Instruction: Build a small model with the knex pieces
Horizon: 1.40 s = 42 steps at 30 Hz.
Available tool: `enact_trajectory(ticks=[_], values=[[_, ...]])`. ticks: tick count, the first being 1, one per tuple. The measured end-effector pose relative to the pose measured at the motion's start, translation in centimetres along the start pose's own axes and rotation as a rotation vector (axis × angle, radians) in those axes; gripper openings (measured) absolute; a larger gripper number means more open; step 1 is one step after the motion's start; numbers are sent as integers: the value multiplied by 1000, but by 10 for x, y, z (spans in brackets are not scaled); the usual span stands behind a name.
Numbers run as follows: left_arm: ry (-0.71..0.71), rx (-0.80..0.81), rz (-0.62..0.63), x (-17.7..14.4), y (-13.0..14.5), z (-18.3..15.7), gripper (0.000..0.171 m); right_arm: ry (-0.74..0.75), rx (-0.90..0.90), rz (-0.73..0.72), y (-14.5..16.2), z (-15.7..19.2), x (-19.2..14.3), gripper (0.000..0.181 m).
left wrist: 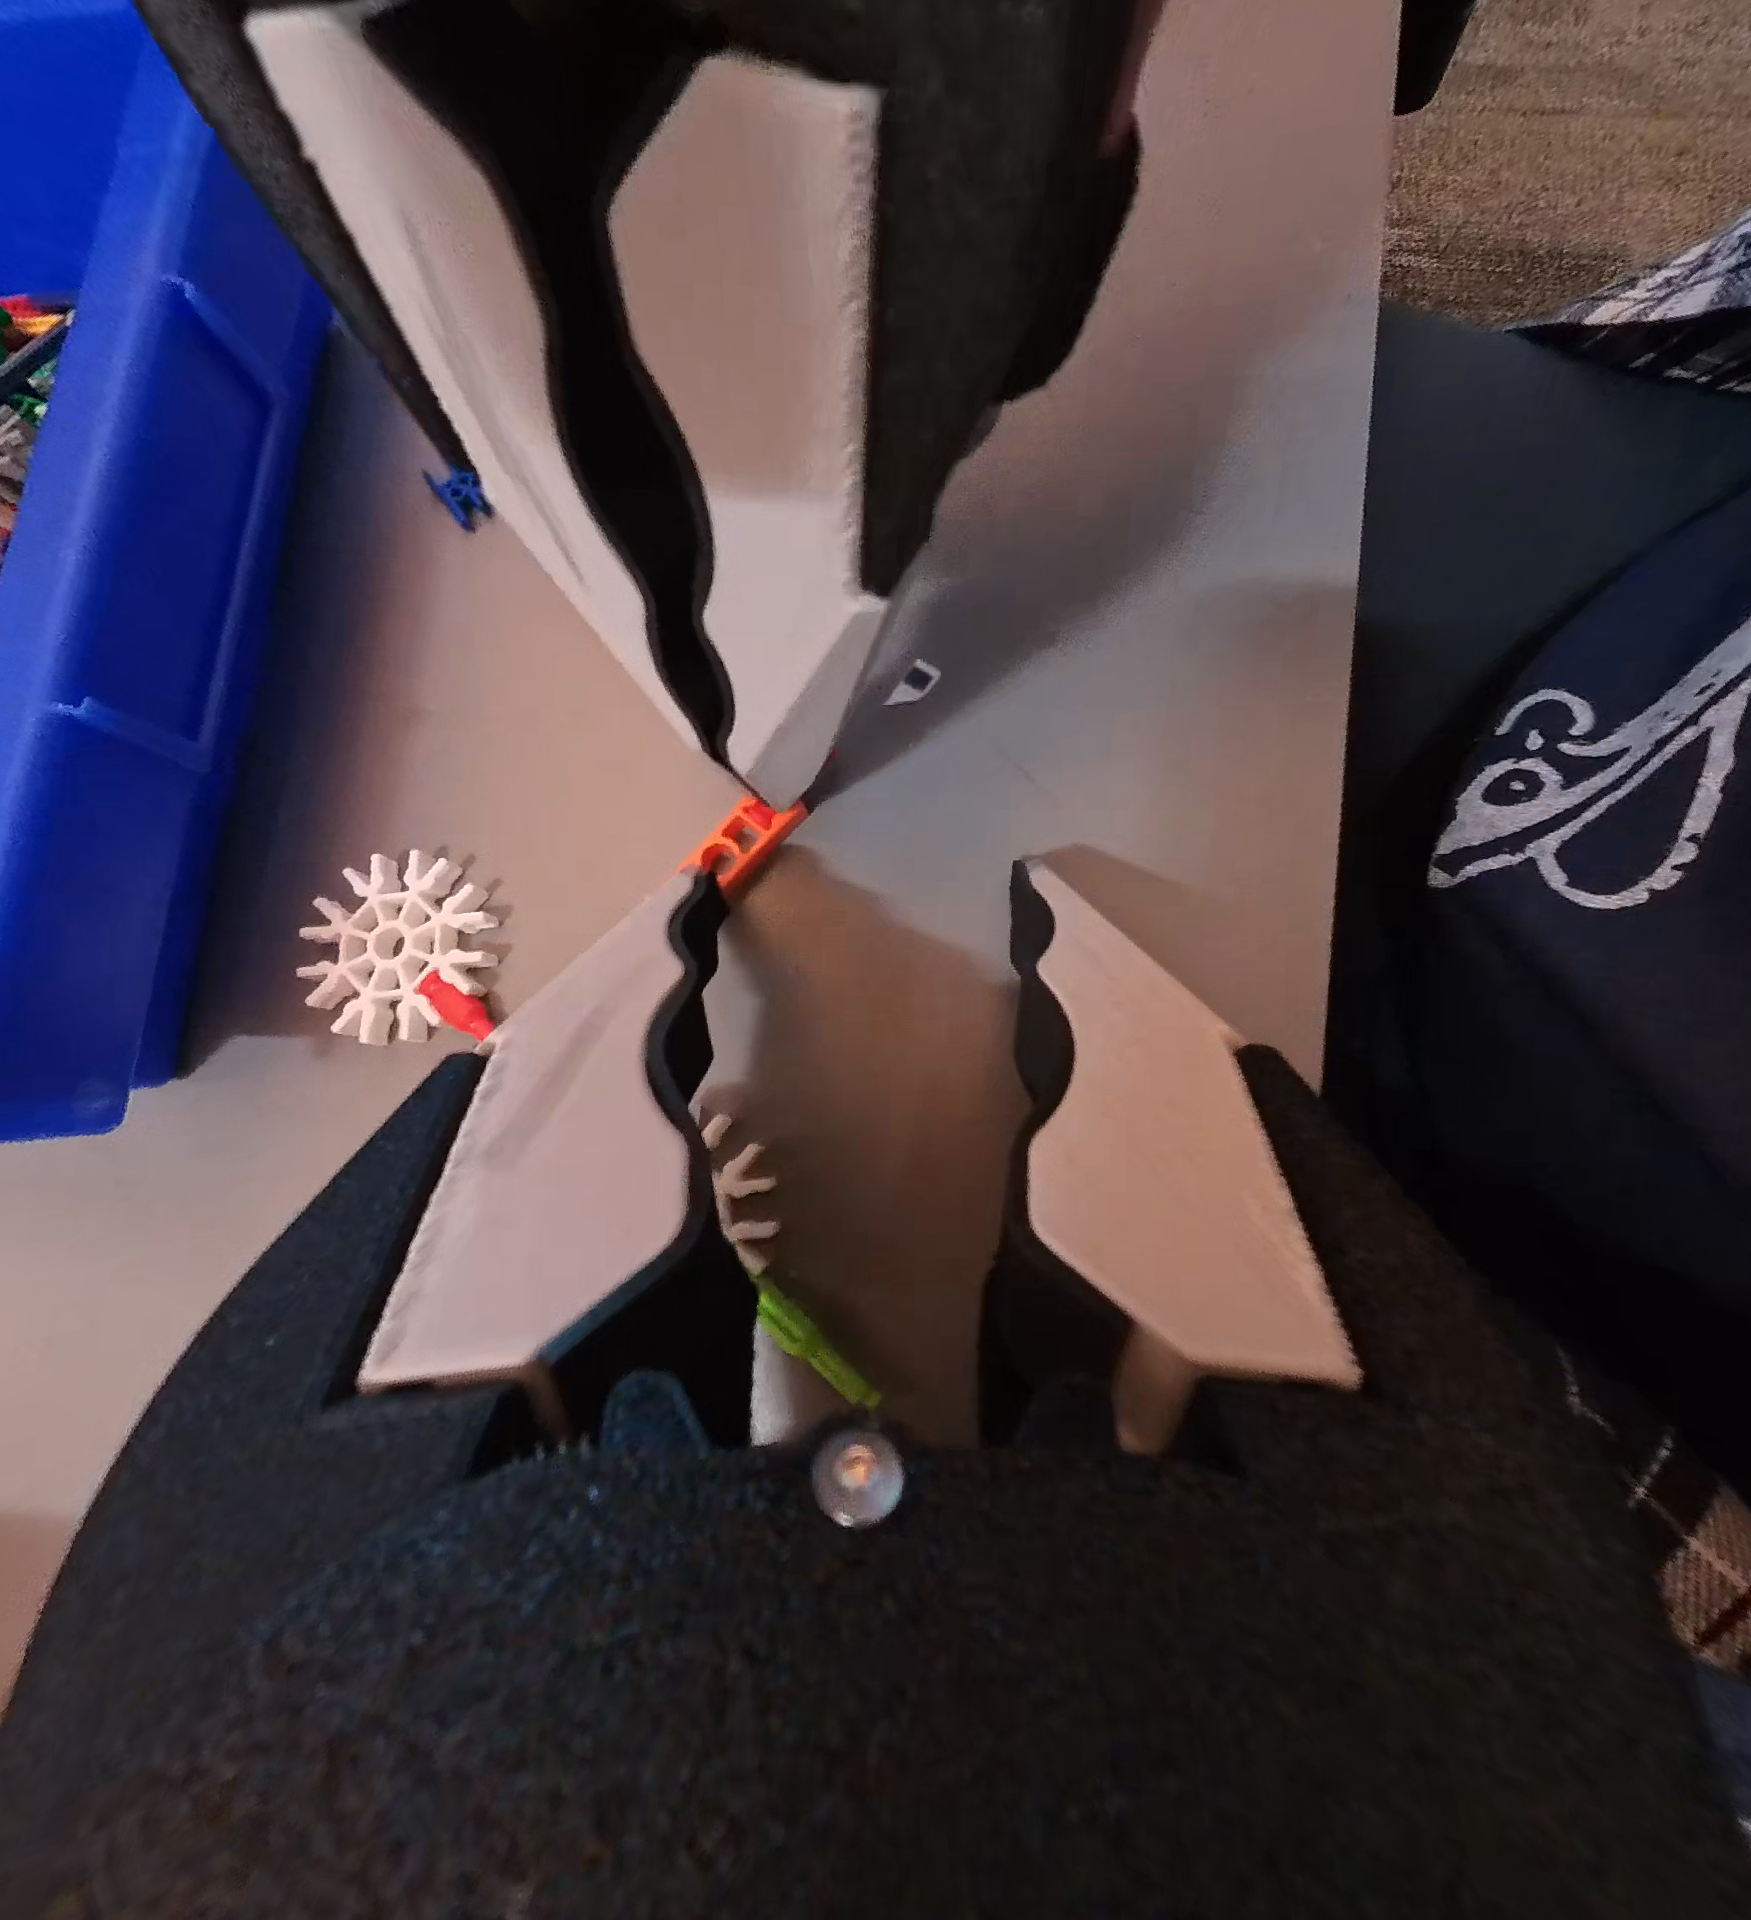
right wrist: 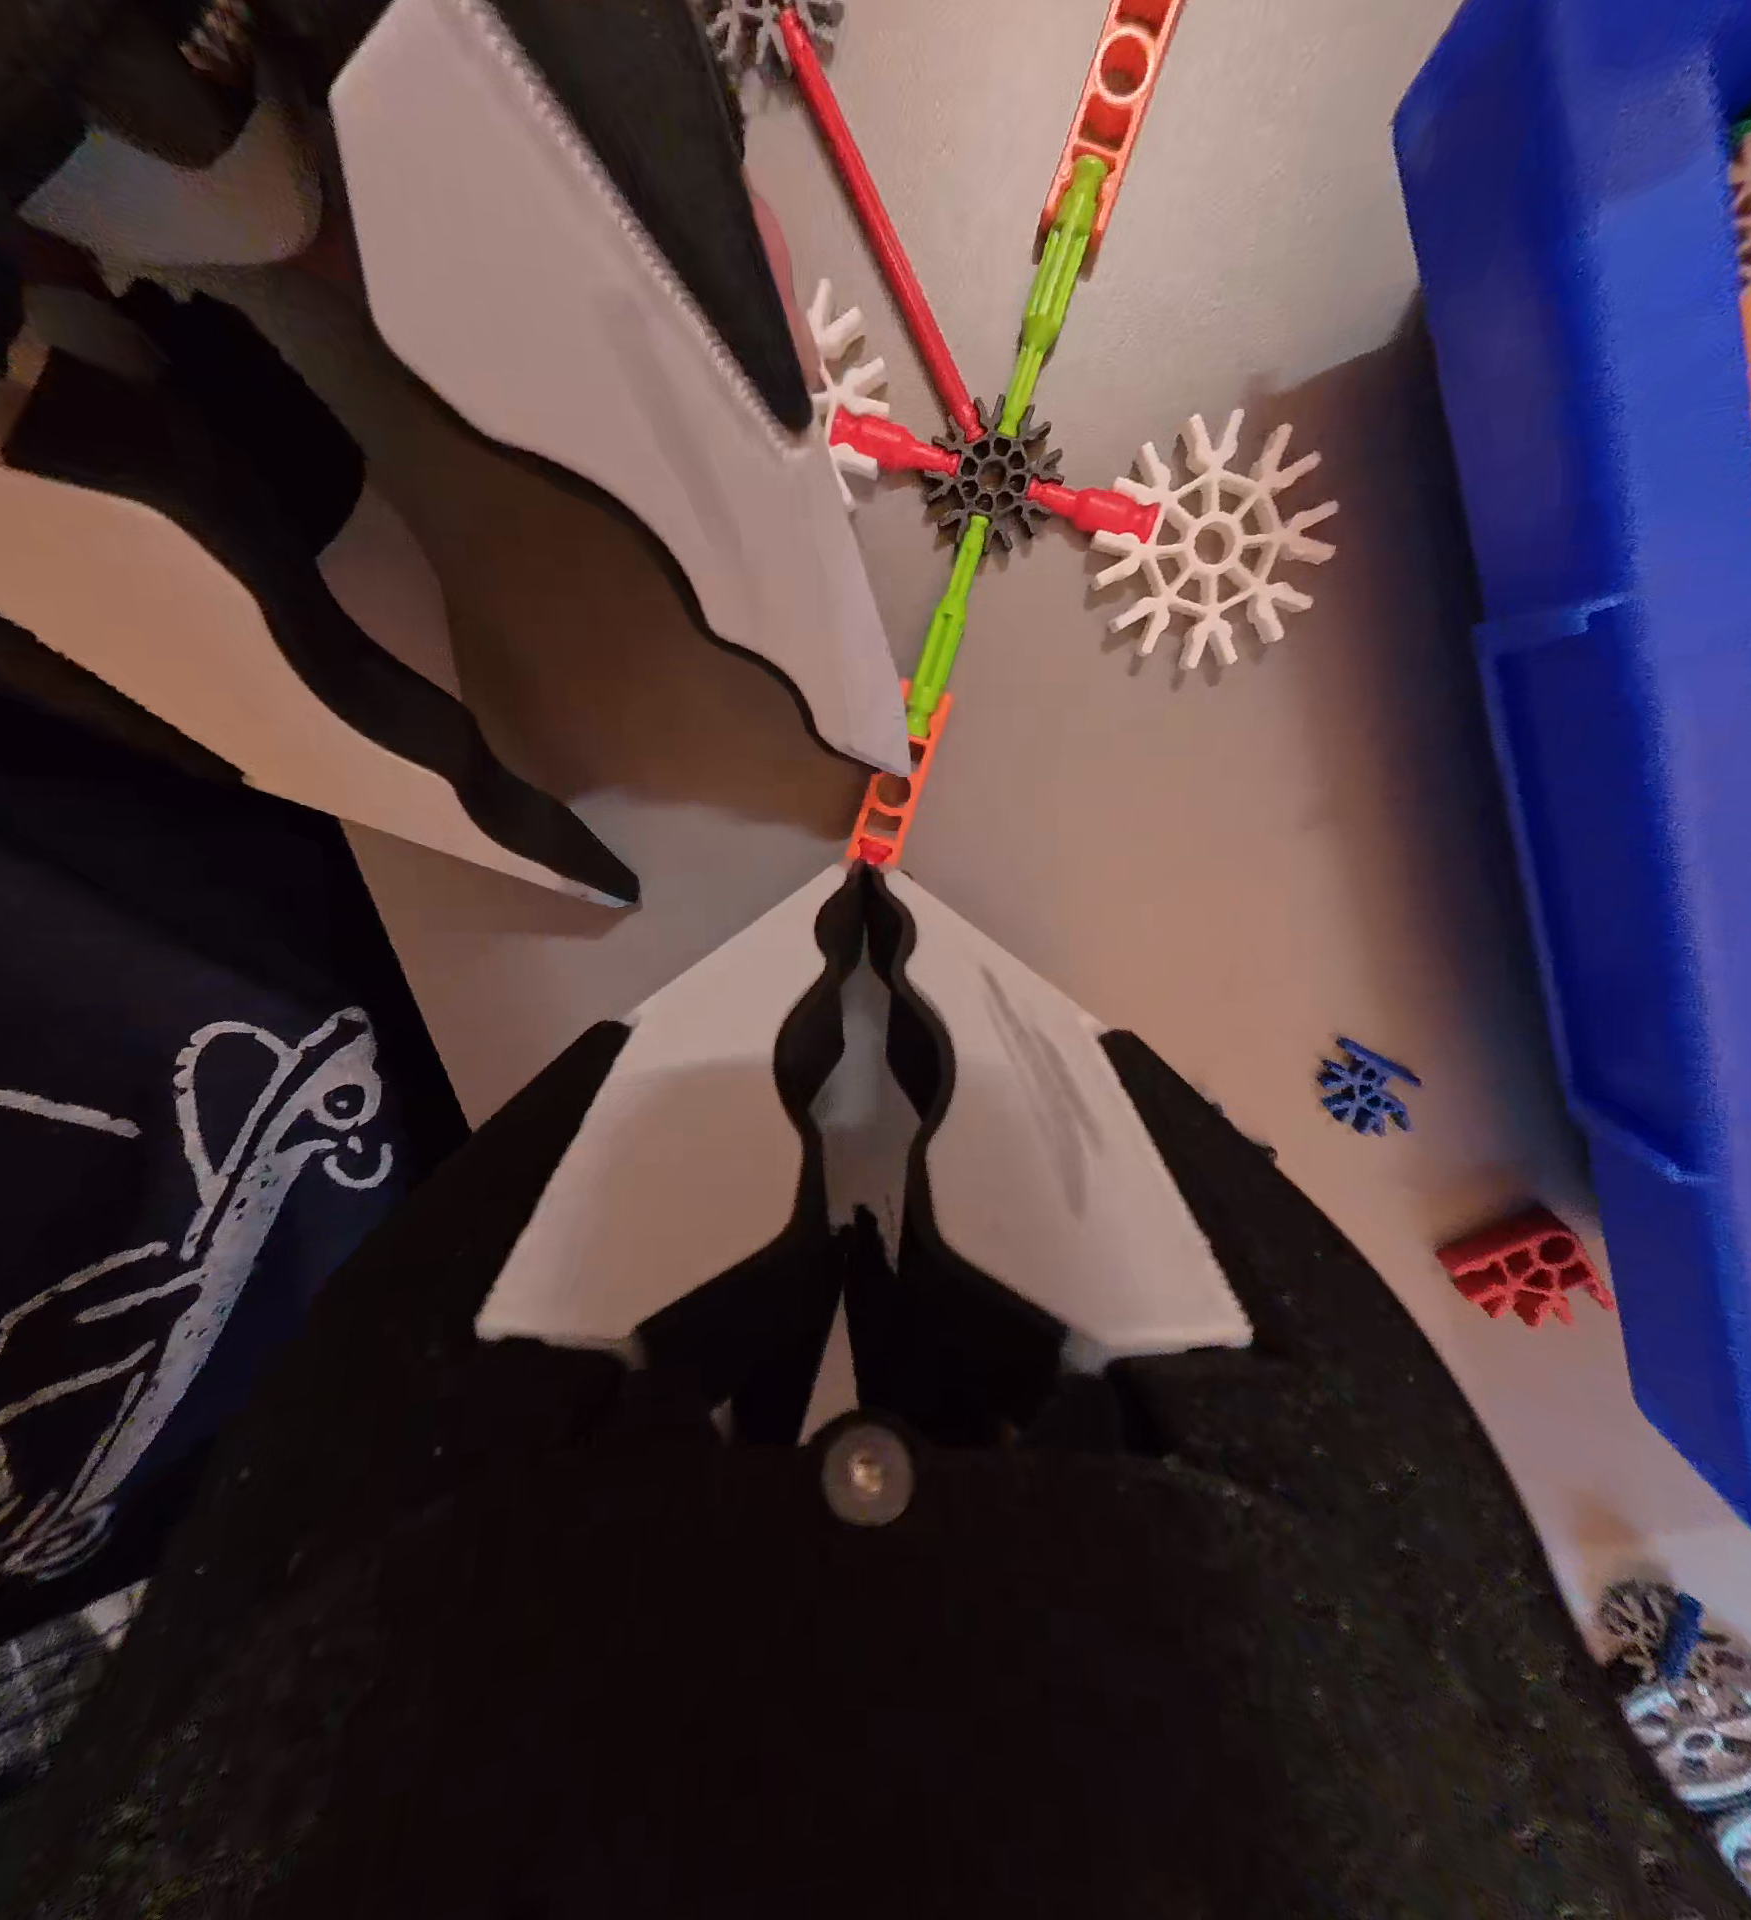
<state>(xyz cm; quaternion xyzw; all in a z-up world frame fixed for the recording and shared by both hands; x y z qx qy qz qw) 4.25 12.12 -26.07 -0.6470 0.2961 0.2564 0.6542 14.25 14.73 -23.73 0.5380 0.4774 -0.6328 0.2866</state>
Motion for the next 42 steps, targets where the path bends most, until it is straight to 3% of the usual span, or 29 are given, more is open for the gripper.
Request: enact_trajectory(ticks=[6, 12, 16, 19, 28, 34, 42], values=[[3, 13, 7, 0, -1, 1, 57, -48, -46, 111, -11, -3, 2, 0], [-120, 142, 38, -9, -10, -8, 60, -35, 49, -18, -1, -6, -6, 7], [-236, 227, -58, -29, -26, -23, 59, 4, 95, -128, 8, -9, -22, 7], [-226, 280, -142, -47, -31, -44, 57, 27, 99, -178, 14, -8, -27, 7], [-235, 237, -186, -54, -21, -65, 56, 44, 80, -278, 12, 9, -28, 9], [-224, 229, -171, -47, -22, -77, 56, 156, 49, -272, 16, 11, -26, 27], [-218, 200, -173, -43, -22, -82, 56, 153, 55, -233, 13, 22, 4, 17]])
Point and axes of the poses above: each gripper's, where its closed fingertips meet, x out along the fingers, y out of its underside, z = x × y across the jaws, the point moved 9 cm from there along -x, back along the fingers, and after that the axes turned 8 degrees about y, right-handed, at the moved point
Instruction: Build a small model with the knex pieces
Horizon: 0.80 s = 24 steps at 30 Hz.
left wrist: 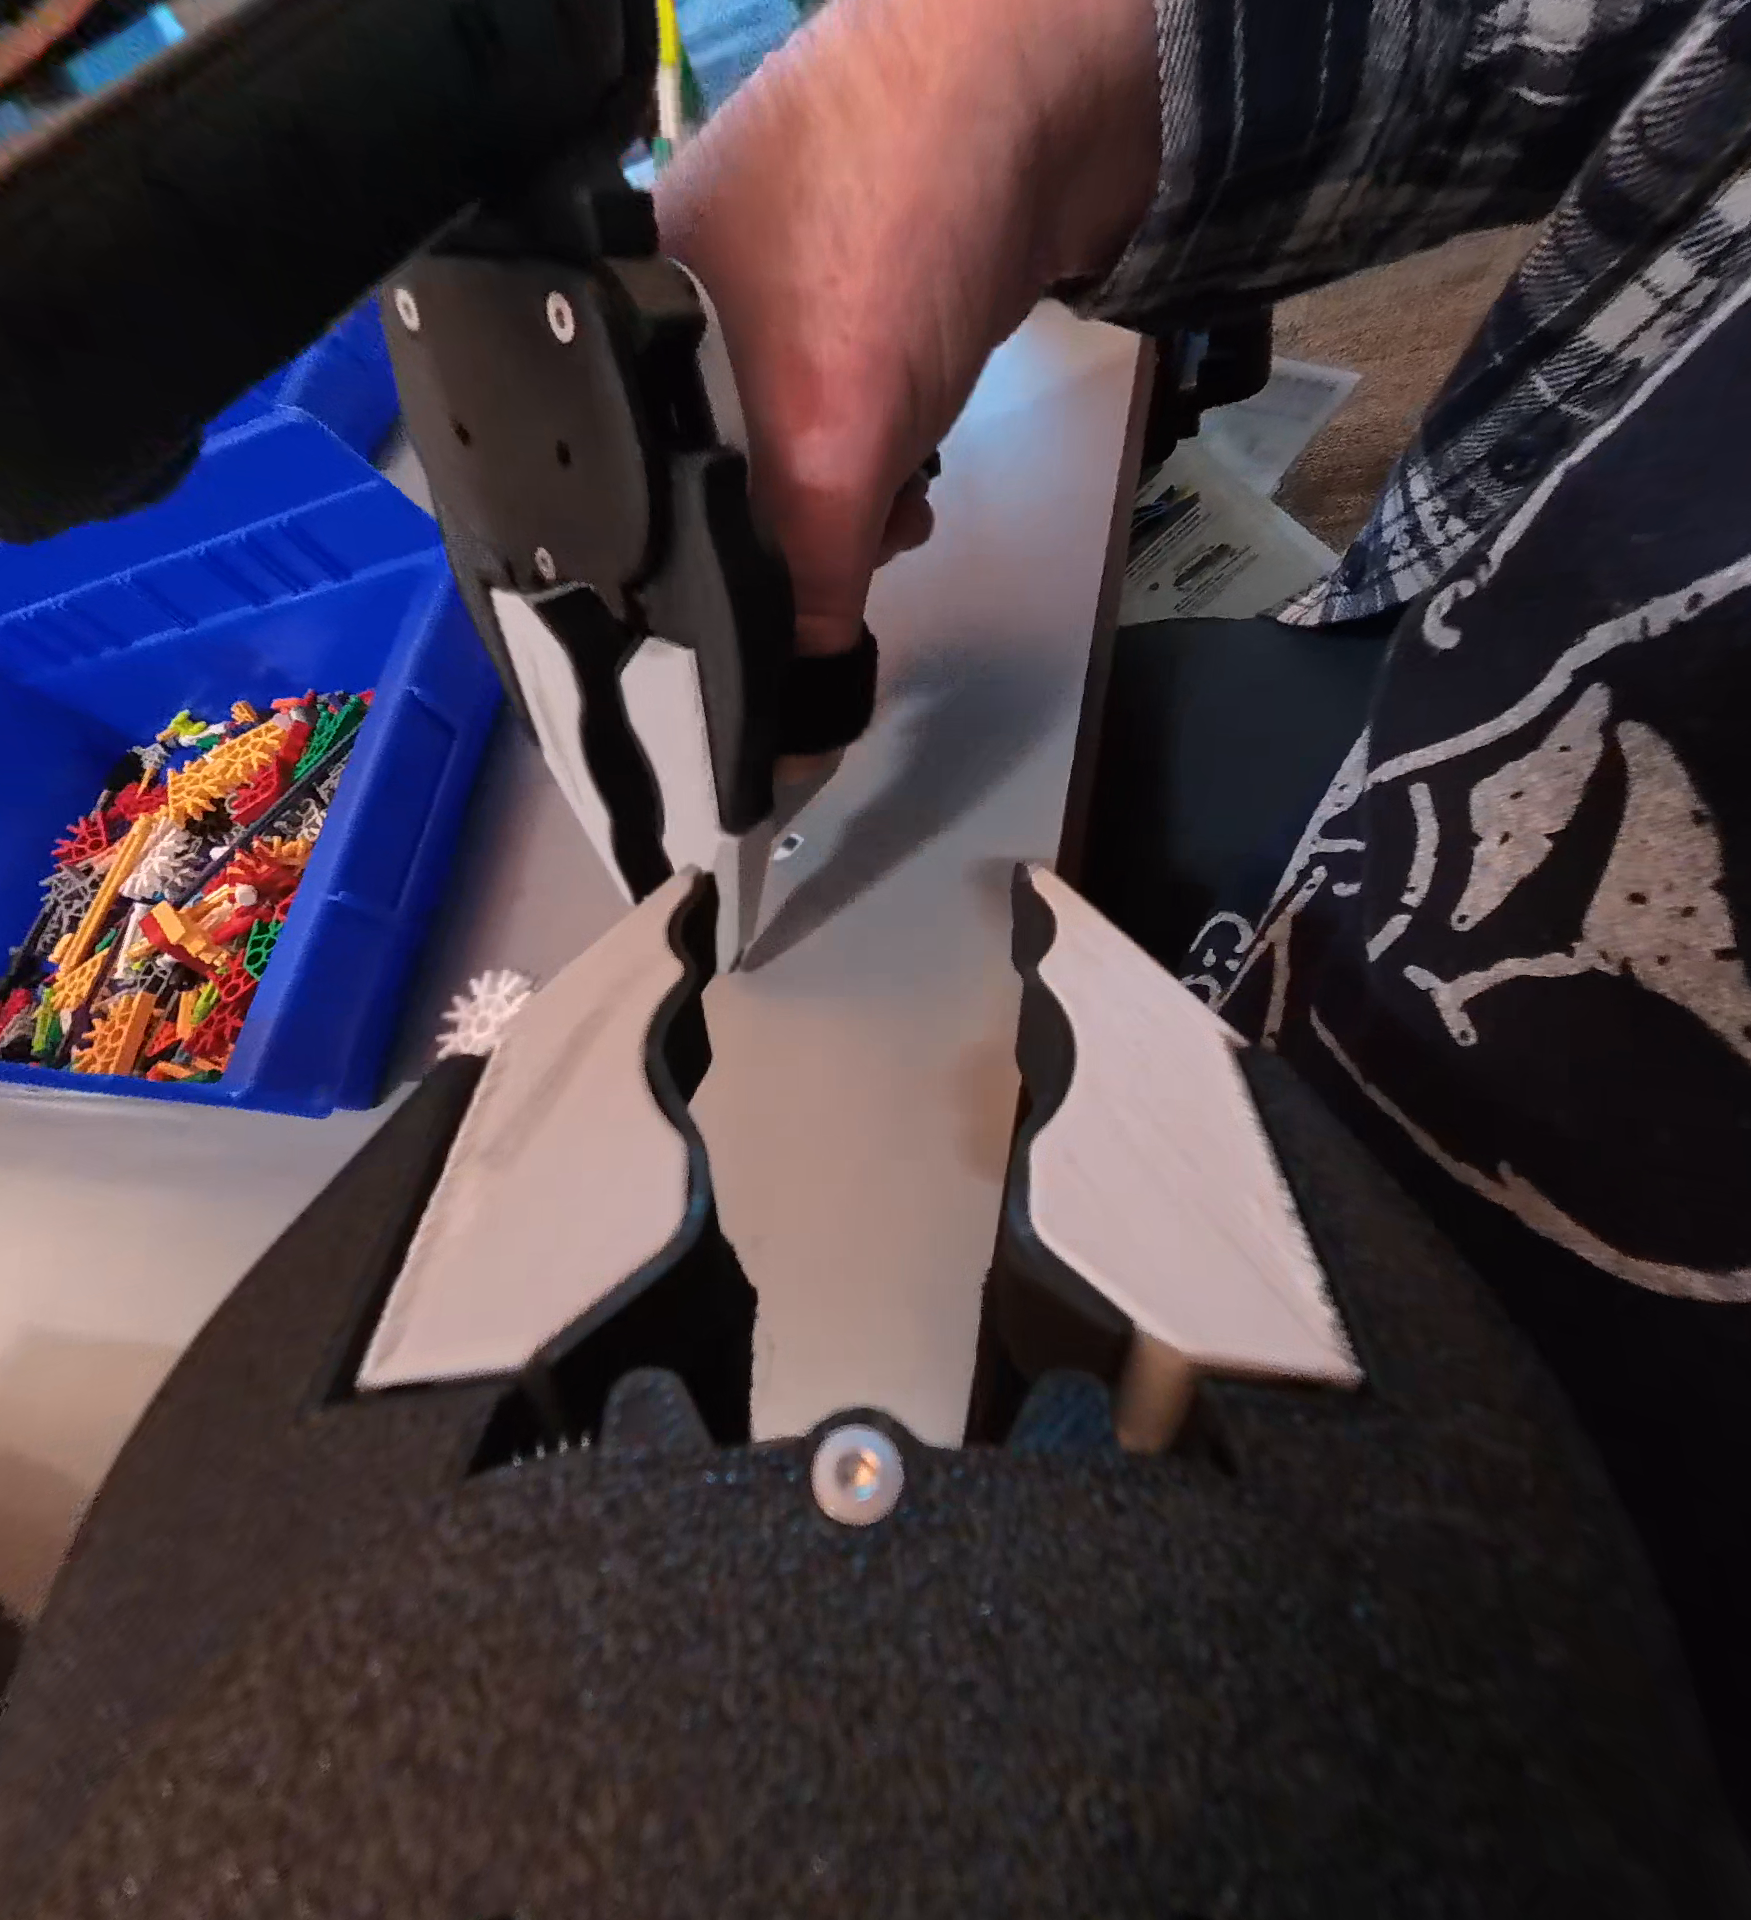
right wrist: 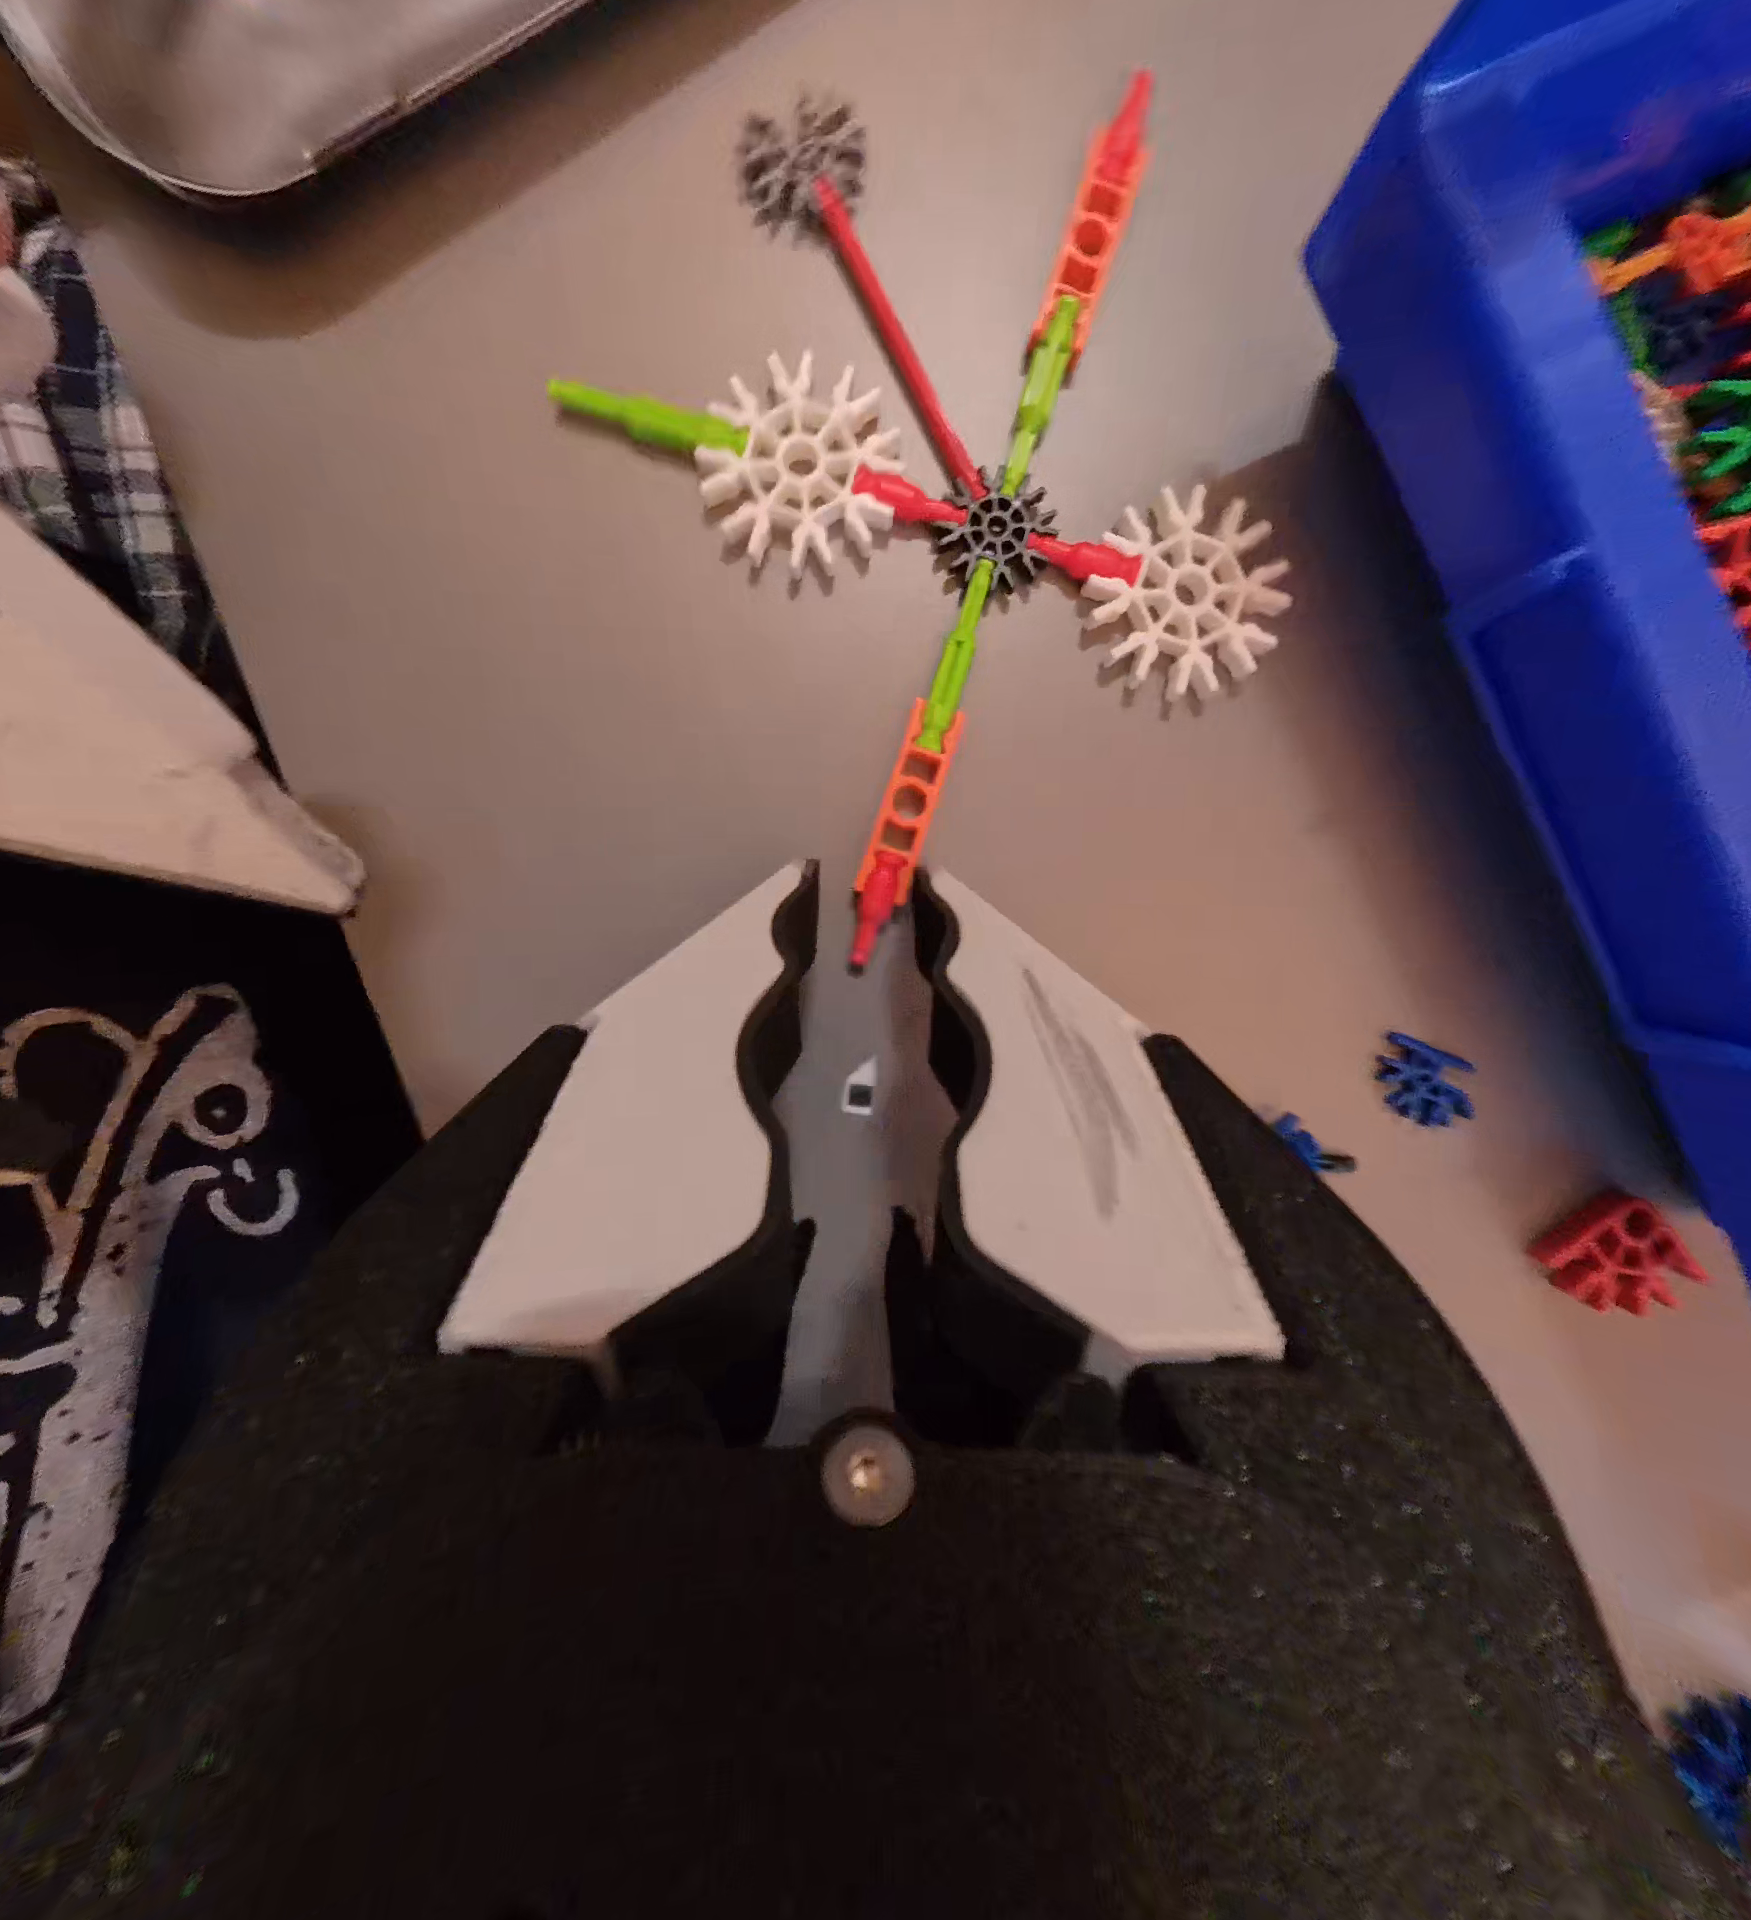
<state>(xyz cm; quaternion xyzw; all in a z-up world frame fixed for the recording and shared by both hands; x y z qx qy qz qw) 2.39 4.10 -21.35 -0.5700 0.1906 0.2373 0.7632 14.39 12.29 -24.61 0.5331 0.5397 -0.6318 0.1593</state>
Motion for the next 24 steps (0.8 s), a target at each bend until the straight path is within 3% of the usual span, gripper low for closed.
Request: enact_trajectory(ticks=[6, 13, 17, 21, 24], values=[[14, -14, -18, 3, 0, 0, 56, -56, 48, -50, 5, 2, -6, 16], [26, -19, -53, 5, -1, 3, 56, -19, 22, -64, 2, 6, 4, 20], [11, -29, -68, 1, 2, 5, 56, 10, 8, -57, 1, 5, 4, 12], [-44, -45, -105, -16, 6, 10, 57, -13, 22, -54, 0, 4, 5, 12], [-141, -80, -169, -49, 14, 21, 57, -27, 22, -59, 1, 2, 5, 12]])
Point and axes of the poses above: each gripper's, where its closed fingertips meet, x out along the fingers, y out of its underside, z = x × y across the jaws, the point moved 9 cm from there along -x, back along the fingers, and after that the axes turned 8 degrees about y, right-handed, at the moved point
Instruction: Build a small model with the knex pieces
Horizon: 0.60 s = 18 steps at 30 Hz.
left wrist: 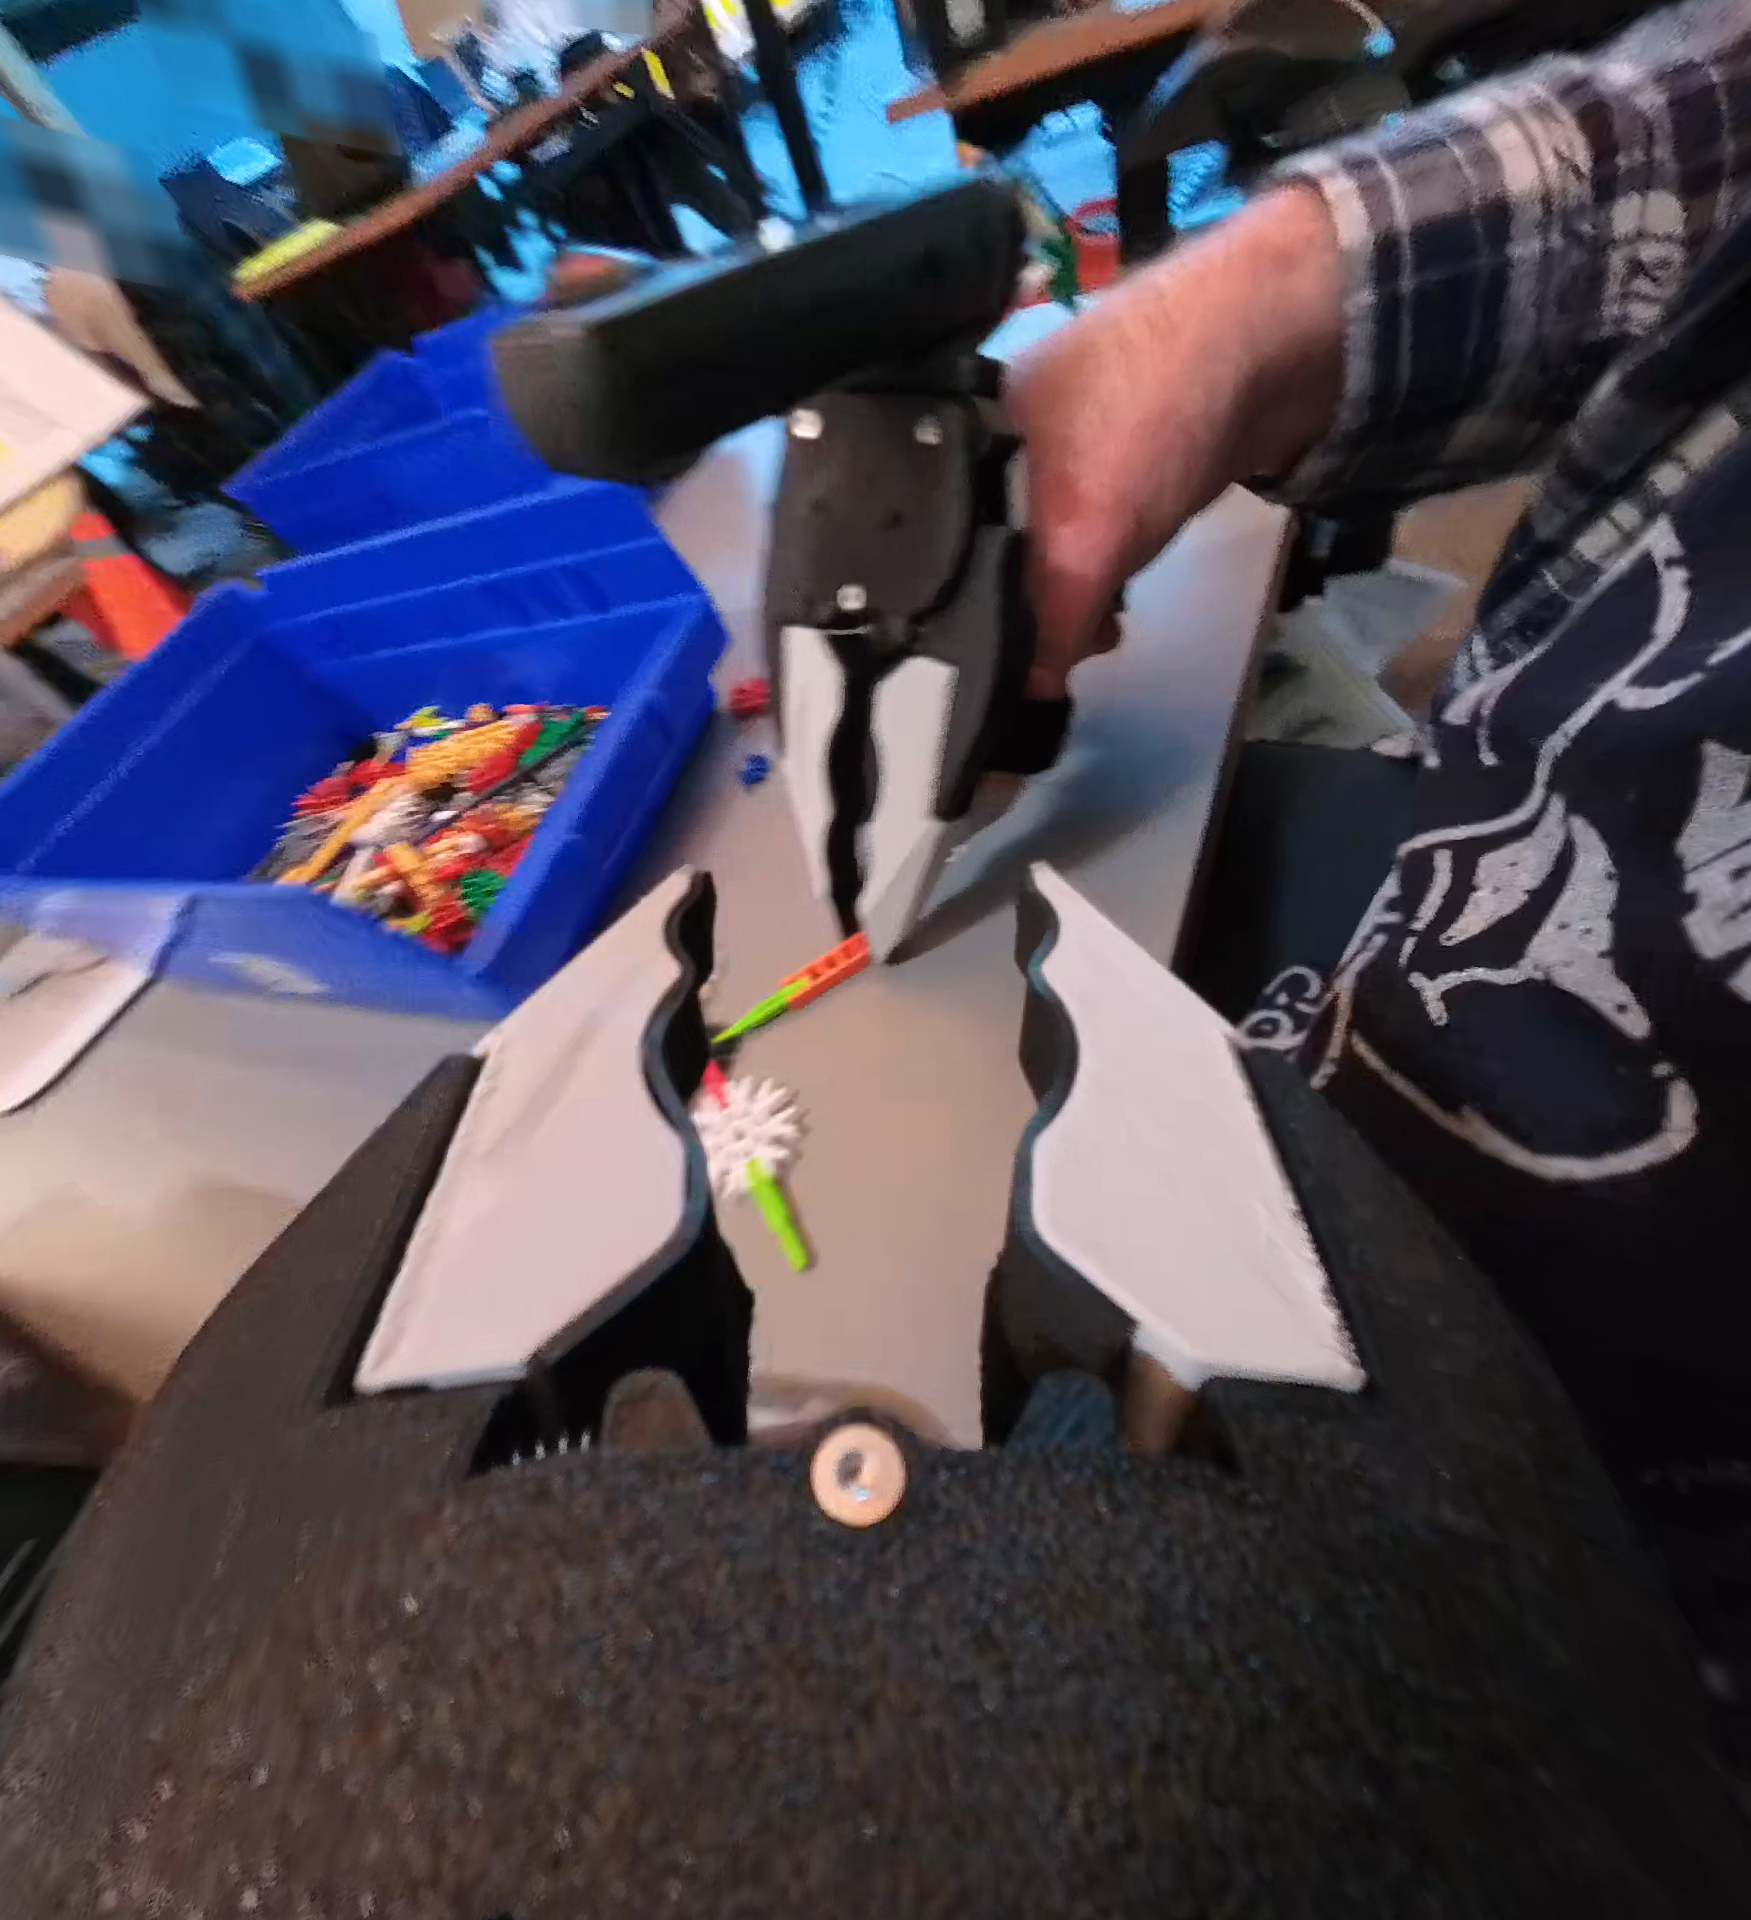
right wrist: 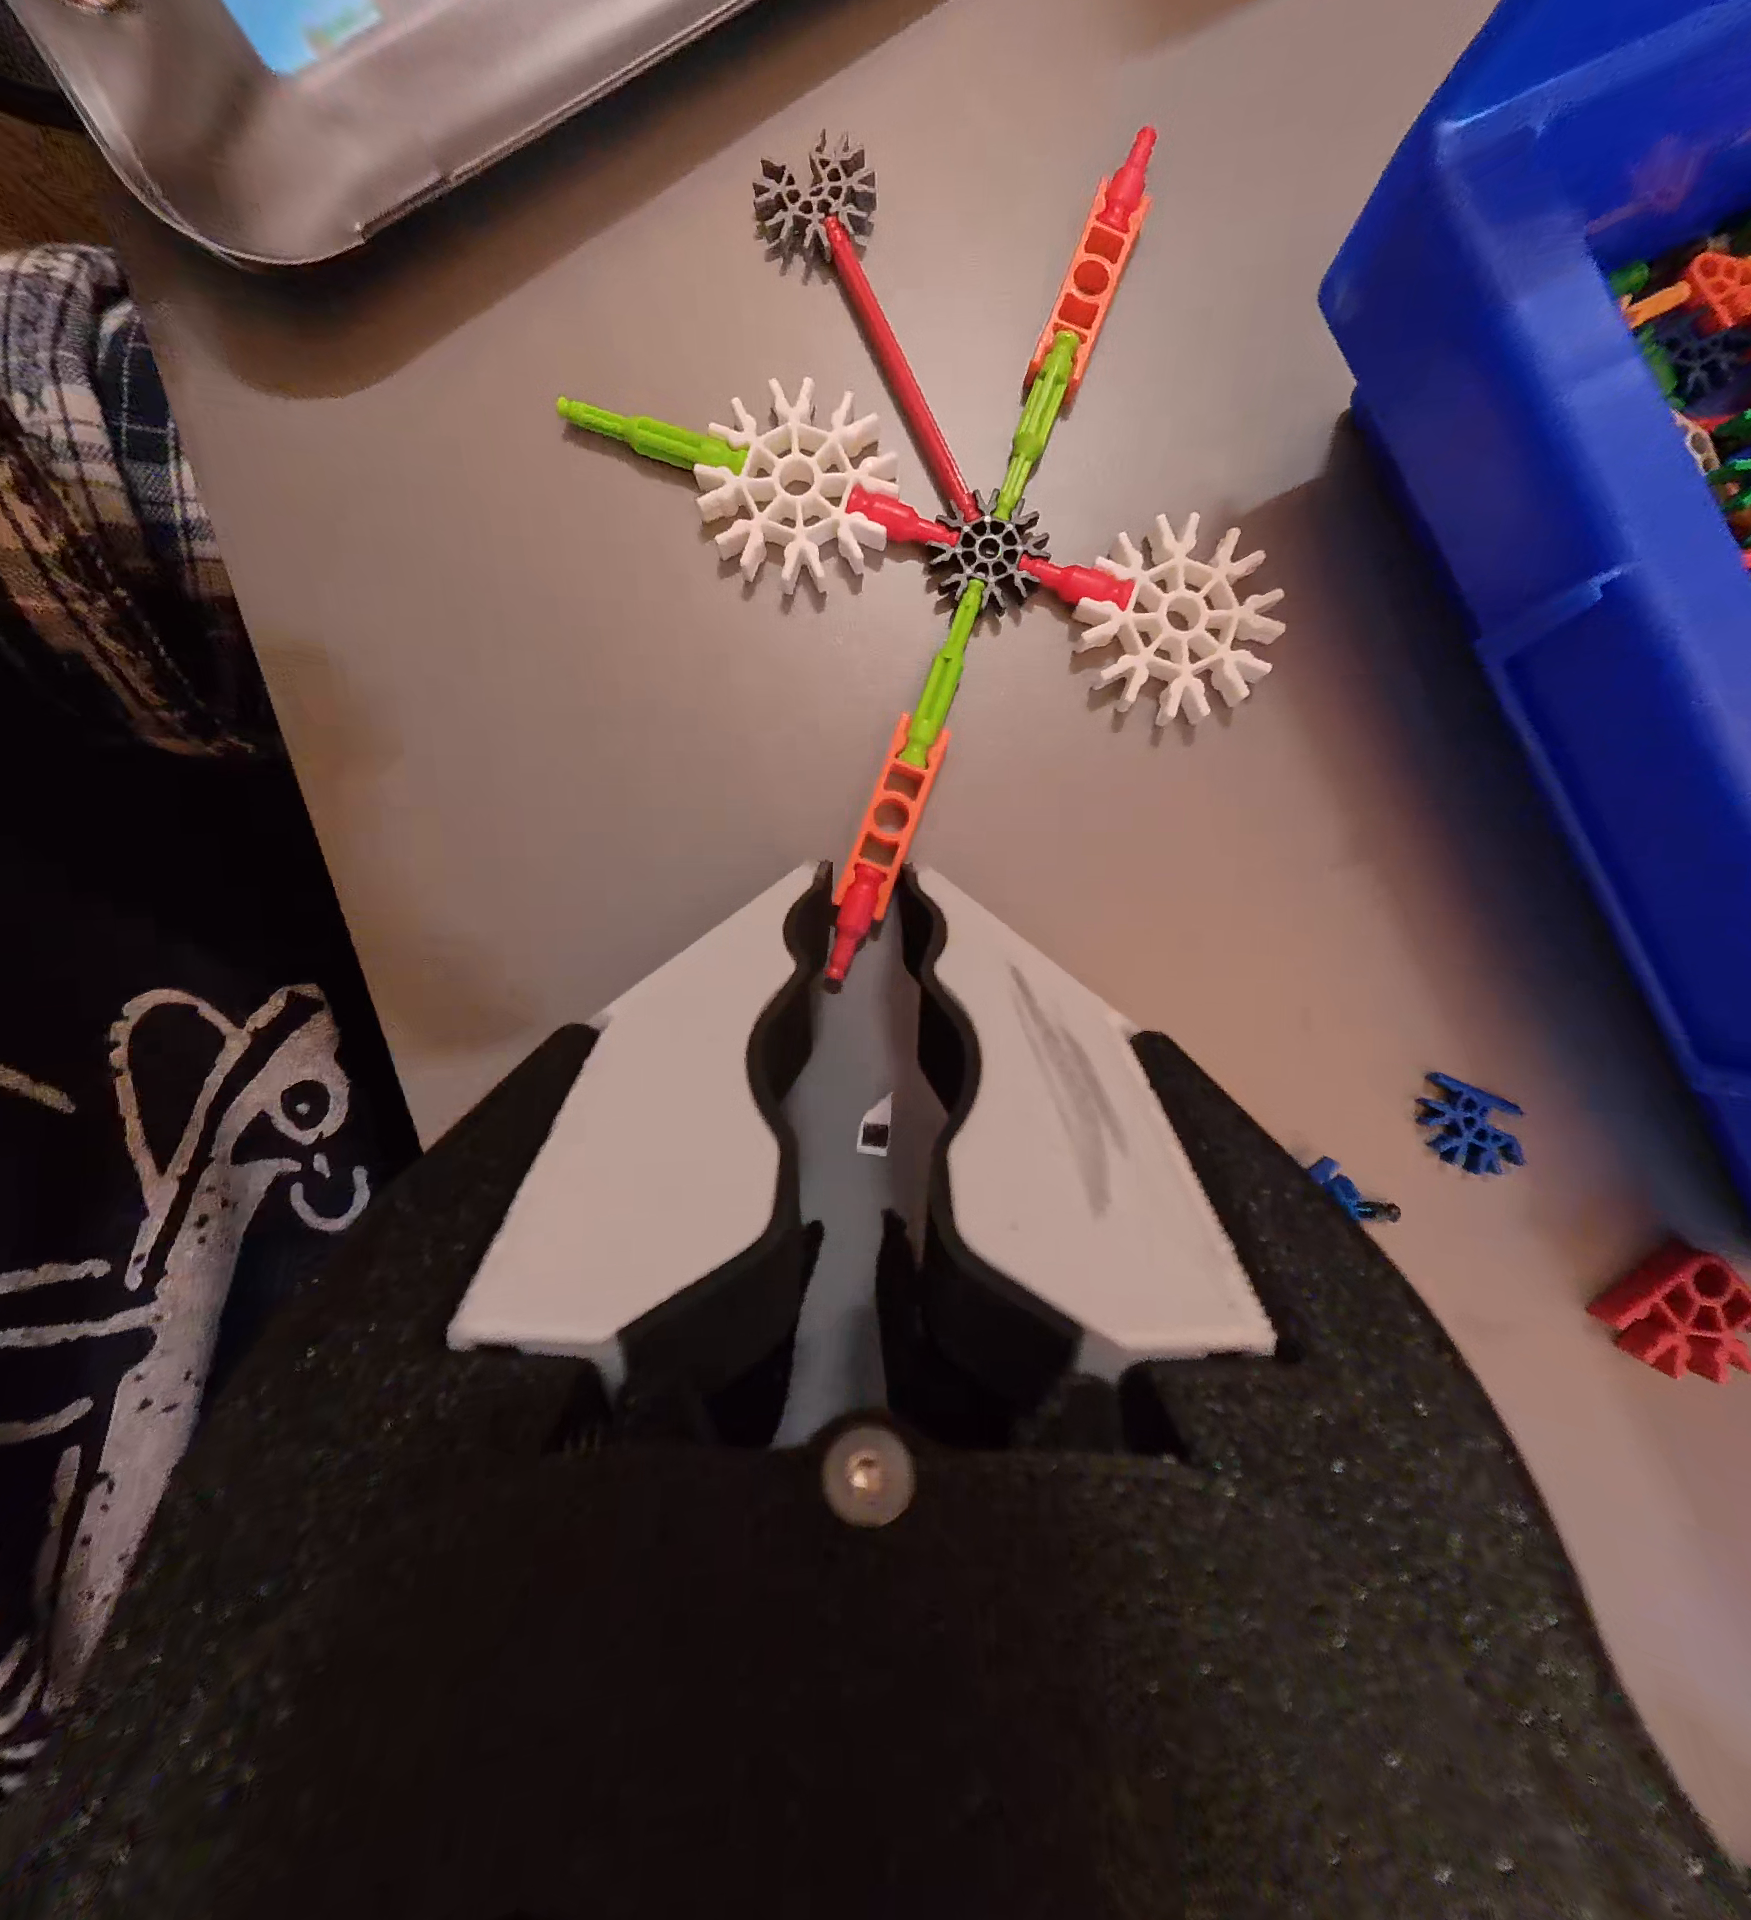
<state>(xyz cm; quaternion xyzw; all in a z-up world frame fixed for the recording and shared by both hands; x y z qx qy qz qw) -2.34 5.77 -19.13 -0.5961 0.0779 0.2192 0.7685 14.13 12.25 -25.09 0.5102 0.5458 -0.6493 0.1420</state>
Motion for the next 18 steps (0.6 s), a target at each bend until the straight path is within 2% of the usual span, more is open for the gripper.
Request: enact_trajectory(ticks=[4, 7, 10, 12, 18], values=[[-143, -68, -92, -53, 12, 26, 63, -27, 34, -16, 2, -2, 0, 12], [-168, -153, -105, -70, 30, 38, 84, -44, 55, -26, 3, -4, 0, 12], [-148, -199, -93, -66, 42, 42, 102, -56, 69, -28, 3, -5, 1, 11], [-126, -241, -23, -56, 51, 45, 127, -61, 74, -26, 3, -6, 1, 11], [-57, -286, 120, -33, 70, 50, 149, -75, 92, -26, 3, -7, 1, 11]])
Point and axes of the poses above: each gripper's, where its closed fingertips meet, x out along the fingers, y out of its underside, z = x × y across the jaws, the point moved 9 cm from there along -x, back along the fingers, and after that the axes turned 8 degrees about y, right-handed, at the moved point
